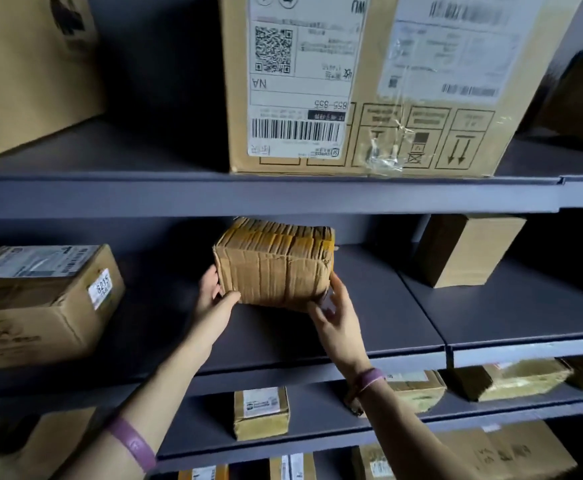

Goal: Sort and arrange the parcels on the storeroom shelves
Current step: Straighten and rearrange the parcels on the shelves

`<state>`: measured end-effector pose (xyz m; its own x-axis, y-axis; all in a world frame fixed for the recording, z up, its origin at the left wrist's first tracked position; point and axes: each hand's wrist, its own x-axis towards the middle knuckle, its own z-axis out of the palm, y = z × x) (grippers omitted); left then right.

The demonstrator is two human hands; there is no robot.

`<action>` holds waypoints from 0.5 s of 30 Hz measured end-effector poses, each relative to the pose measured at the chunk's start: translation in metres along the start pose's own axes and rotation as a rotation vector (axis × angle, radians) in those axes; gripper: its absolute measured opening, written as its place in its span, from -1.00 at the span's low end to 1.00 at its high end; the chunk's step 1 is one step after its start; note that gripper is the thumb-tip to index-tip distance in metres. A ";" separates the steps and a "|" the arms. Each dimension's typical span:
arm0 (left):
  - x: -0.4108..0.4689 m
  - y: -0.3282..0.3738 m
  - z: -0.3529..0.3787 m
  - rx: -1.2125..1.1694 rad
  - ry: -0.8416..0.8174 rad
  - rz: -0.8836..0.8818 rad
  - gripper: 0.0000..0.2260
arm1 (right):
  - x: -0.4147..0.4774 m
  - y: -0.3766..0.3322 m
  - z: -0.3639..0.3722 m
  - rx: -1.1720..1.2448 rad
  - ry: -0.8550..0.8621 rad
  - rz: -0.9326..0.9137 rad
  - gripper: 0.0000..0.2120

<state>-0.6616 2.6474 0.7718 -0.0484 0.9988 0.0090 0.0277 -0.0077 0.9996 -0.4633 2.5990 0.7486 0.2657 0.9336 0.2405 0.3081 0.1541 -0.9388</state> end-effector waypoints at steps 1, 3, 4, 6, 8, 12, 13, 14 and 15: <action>0.000 -0.001 0.000 -0.001 0.016 0.001 -0.46 | -0.003 0.000 0.000 -0.037 0.002 -0.053 -0.42; 0.005 0.000 -0.001 -0.001 0.047 -0.018 -0.46 | -0.014 0.000 0.002 -0.131 0.035 -0.212 -0.39; 0.009 0.001 -0.002 -0.003 0.065 -0.038 -0.46 | -0.019 -0.001 0.004 -0.175 0.056 -0.299 -0.38; 0.018 0.002 -0.005 0.005 0.103 -0.088 -0.47 | -0.027 -0.003 0.011 -0.245 0.074 -0.422 -0.35; 0.026 0.000 -0.008 0.020 0.129 -0.137 -0.47 | -0.033 -0.004 0.019 -0.290 0.064 -0.489 -0.32; 0.030 -0.002 -0.008 -0.007 0.159 -0.162 -0.45 | -0.037 -0.002 0.024 -0.314 0.045 -0.507 -0.30; 0.028 0.000 -0.007 -0.021 0.155 -0.123 -0.47 | -0.037 -0.001 0.023 -0.298 0.053 -0.492 -0.31; 0.026 0.004 -0.006 -0.041 0.153 -0.066 -0.49 | -0.036 0.000 0.022 -0.274 0.068 -0.471 -0.31; 0.021 0.008 -0.004 -0.070 0.157 -0.002 -0.51 | -0.033 0.001 0.021 -0.241 0.087 -0.442 -0.32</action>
<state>-0.6663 2.6679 0.7796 -0.2040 0.9790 0.0052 -0.0421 -0.0141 0.9990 -0.4908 2.5749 0.7348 0.1340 0.7642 0.6309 0.6072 0.4398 -0.6617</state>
